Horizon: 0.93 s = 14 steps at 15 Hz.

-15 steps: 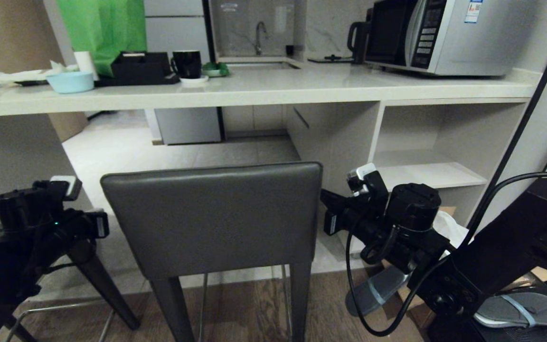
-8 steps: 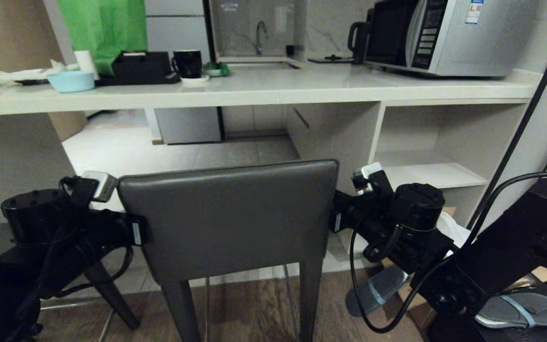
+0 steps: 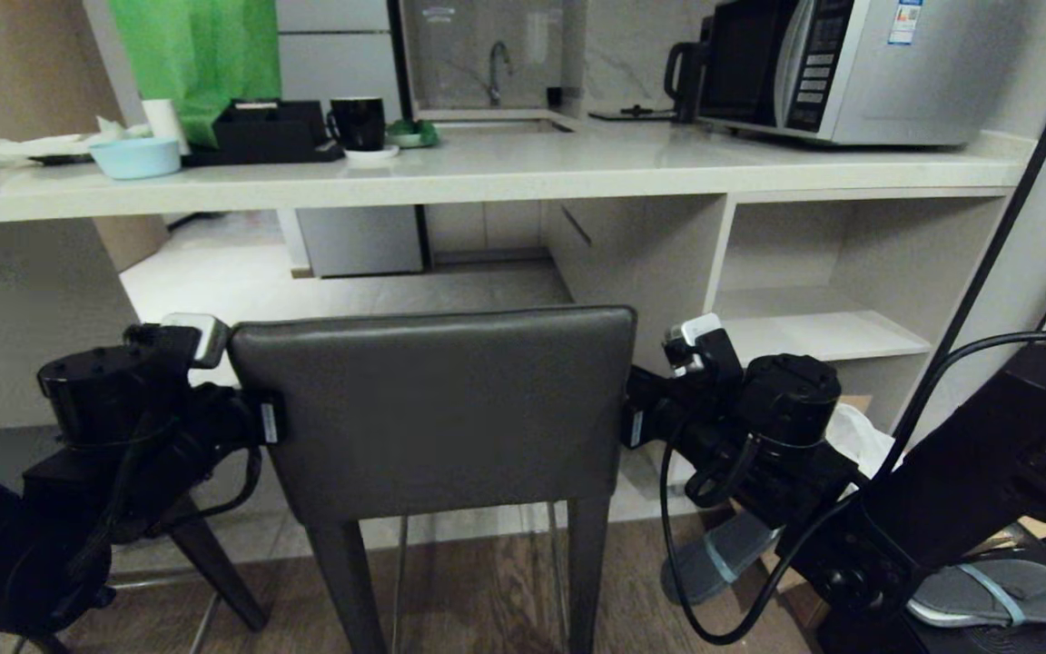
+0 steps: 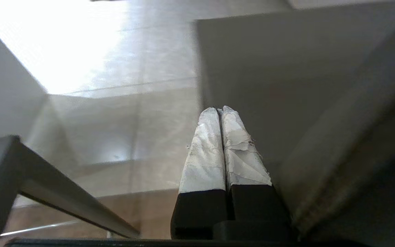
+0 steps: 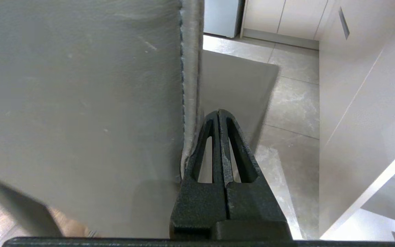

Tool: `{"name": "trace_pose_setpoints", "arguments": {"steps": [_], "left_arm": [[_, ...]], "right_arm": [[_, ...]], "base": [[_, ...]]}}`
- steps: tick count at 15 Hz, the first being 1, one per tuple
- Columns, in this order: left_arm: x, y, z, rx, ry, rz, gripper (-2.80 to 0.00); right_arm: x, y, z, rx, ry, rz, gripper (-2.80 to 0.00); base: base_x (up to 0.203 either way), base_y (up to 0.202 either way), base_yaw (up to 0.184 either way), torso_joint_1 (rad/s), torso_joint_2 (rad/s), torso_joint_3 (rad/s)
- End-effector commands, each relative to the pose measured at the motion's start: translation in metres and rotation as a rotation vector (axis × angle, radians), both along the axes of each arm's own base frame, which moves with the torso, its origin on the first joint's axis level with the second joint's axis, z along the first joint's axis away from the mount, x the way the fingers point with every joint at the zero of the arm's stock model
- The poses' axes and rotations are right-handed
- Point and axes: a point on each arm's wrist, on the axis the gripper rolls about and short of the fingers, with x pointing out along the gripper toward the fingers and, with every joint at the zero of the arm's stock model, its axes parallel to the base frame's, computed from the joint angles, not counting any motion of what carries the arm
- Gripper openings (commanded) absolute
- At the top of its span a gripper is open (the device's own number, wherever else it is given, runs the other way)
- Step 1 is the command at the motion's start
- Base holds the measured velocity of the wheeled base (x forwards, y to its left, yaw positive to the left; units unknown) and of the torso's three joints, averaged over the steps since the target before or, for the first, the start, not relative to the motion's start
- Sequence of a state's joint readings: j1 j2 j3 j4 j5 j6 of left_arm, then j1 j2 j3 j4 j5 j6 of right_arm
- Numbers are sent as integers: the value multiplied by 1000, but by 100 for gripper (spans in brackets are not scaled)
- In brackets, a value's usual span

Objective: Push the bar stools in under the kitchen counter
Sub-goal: Push the gray chair back under the dining table

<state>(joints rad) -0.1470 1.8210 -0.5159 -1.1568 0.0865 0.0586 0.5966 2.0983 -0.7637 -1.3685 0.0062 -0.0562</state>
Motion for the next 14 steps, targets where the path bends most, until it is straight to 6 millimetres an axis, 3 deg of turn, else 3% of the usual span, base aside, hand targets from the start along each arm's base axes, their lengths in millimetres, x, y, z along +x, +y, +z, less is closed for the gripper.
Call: {"name": "trace_pose_setpoints", "arguments": {"steps": [1, 6, 14], "left_arm": [[14, -6, -10, 8, 17, -5, -280], [15, -22, -11, -6, -8, -54, -280], [23, -21, -15, 0, -23, -7, -280]], "right_arm": [[1, 4, -7, -7, 10, 16, -280], [21, 16, -11, 14, -14, -49, -280], [24, 8, -8, 18, -16, -70, -280]], "base": [[0, 0, 0, 0, 0, 0], [0, 0, 0, 0, 0, 0], [0, 0, 0, 0, 0, 0]]}}
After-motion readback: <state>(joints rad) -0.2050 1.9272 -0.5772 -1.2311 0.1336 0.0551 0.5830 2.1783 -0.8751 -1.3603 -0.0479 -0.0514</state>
